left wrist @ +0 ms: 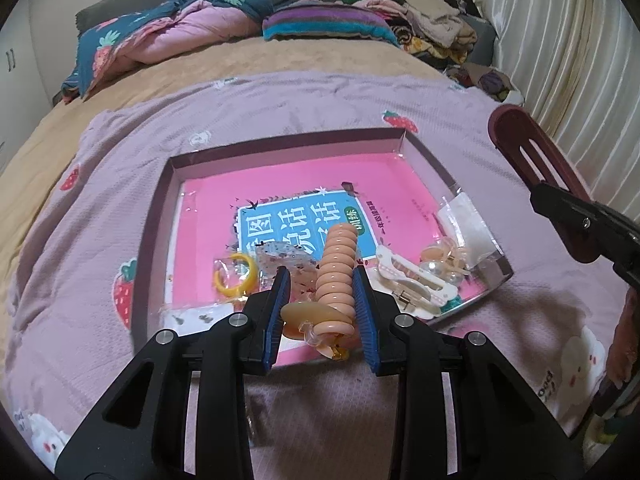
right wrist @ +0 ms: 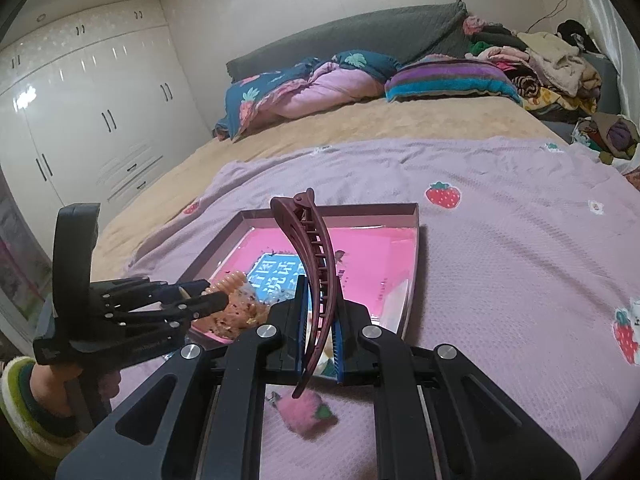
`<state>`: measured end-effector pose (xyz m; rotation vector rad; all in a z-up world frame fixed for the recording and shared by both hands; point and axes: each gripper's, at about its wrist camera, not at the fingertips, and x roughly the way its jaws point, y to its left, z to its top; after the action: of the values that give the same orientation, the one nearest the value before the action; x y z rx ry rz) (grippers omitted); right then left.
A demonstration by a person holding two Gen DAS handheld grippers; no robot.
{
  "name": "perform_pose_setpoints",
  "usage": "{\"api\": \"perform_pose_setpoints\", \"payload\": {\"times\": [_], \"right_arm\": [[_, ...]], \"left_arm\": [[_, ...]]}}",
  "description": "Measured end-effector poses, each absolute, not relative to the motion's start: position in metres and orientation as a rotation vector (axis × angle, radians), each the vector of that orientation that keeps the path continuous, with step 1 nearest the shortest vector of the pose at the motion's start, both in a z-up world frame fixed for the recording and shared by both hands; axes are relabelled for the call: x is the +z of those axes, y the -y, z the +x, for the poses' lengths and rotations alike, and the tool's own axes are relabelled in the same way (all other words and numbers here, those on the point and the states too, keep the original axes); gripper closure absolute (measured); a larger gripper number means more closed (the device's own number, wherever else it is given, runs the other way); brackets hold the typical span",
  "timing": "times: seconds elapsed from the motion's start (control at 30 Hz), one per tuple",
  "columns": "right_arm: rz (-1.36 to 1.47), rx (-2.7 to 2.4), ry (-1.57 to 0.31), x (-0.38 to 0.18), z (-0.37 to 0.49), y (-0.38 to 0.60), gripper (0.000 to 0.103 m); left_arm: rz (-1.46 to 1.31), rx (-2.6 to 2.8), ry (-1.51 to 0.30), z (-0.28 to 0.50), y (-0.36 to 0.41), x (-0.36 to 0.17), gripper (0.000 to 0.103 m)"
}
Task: Organize jewelry
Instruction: 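Lower the spiral tie into the tray with the left tool while the right tool releases the maroon clip there, then move the left tool to the blue case while the right tool approaches the pink pom-pom clip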
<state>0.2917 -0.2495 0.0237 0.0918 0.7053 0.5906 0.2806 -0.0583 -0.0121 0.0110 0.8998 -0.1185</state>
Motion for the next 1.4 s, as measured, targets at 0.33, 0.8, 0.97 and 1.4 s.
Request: {"api": "perform_pose_setpoints", "payload": {"times": [0.33,0.8,0.97,1.4], "right_arm": [[0.023,0.581,-0.783,-0.007,0.317,0.232,0.093],[-0.033,0.51,-0.846,-0.041,0.326,0.223,0.077],[-0.006,0.504,-0.811,-0.029,0.317,0.23,0.052],[0.097,0.505,-0.654,0.035,0.262,0.263,0.017]], "left_arm": [[0.005,-0.092,-0.943,0.295,0.056,-0.032,0.079],[-0.01,-0.085,-0.917,0.283,0.051,-0.026,0.065],[-0.019,-0.088,-0.896,0.274,0.05,-0.014,0.058],[-0.035,-0.1,-0.813,0.239,0.05,0.021,0.034]]}}
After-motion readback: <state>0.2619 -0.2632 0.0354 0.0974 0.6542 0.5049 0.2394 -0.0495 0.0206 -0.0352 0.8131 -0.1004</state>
